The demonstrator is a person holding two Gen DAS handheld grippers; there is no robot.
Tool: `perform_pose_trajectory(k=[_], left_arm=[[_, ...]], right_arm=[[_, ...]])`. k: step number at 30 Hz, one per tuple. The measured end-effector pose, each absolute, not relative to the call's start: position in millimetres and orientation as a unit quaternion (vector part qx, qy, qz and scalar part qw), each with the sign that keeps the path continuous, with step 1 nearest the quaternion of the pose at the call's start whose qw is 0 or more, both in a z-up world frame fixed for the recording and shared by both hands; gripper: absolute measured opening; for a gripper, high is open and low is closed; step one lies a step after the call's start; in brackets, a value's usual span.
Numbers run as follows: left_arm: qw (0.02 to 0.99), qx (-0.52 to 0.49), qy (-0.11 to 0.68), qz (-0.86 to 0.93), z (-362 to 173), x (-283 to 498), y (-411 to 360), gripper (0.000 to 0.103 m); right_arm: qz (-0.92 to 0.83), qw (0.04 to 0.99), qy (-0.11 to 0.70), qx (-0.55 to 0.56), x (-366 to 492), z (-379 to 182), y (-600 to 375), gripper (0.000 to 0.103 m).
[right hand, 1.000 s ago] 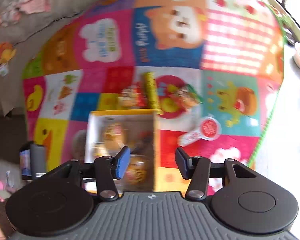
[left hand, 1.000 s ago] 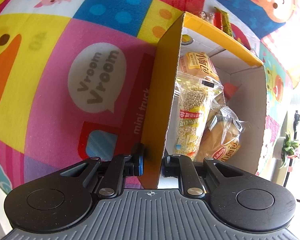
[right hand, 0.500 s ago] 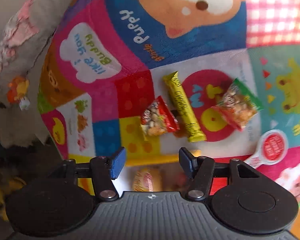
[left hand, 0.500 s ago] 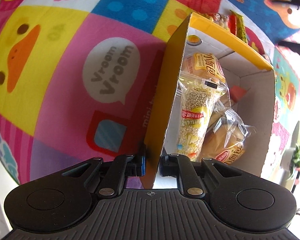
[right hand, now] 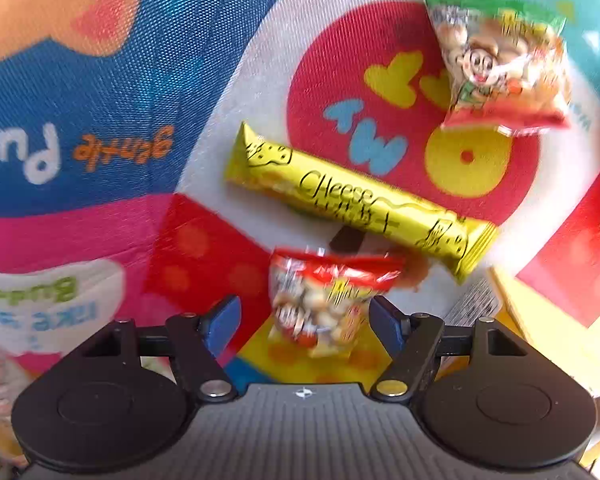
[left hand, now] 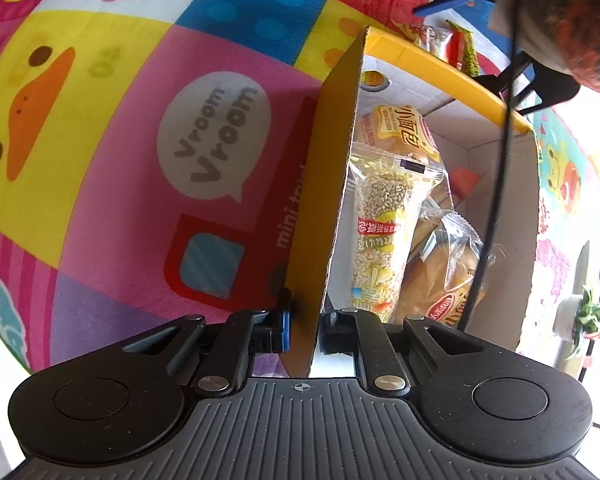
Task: Organize objects
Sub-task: 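Grasp the red-and-white candy packet on the mat with the right tool, then carry the candy packet into the box and open the right tool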
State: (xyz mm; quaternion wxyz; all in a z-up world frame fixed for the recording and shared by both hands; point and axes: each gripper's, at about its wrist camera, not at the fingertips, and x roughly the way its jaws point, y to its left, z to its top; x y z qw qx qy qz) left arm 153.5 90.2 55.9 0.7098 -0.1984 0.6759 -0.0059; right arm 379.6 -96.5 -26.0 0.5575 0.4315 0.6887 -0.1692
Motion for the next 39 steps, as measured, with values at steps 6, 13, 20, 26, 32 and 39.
perform_pose_trajectory(k=[6, 13, 20, 26, 32, 39], left_arm=[[0.703, -0.198, 0.682, -0.028, 53, 156, 96, 0.015], [0.701, -0.19, 0.686, -0.041, 51, 162, 95, 0.015], [0.706, -0.199, 0.678, -0.038, 49, 158, 96, 0.016], [0.708, -0.204, 0.675, -0.028, 49, 154, 97, 0.016], [0.712, -0.193, 0.675, -0.015, 51, 151, 92, 0.015], [0.712, -0.166, 0.682, 0.002, 52, 149, 76, 0.013]], right_arm=[[0.013, 0.711, 0.672, 0.207, 385, 10, -37, 0.061], [0.061, 0.751, 0.639, 0.158, 371, 43, -62, 0.064], [0.19, 0.743, 0.642, -0.017, 365, 30, -5, 0.071], [0.186, 0.735, 0.649, -0.069, 363, 1, 15, 0.073], [0.206, 0.739, 0.639, -0.059, 352, 25, 1, 0.051], [0.233, 0.769, 0.595, 0.026, 323, 97, -67, 0.051]])
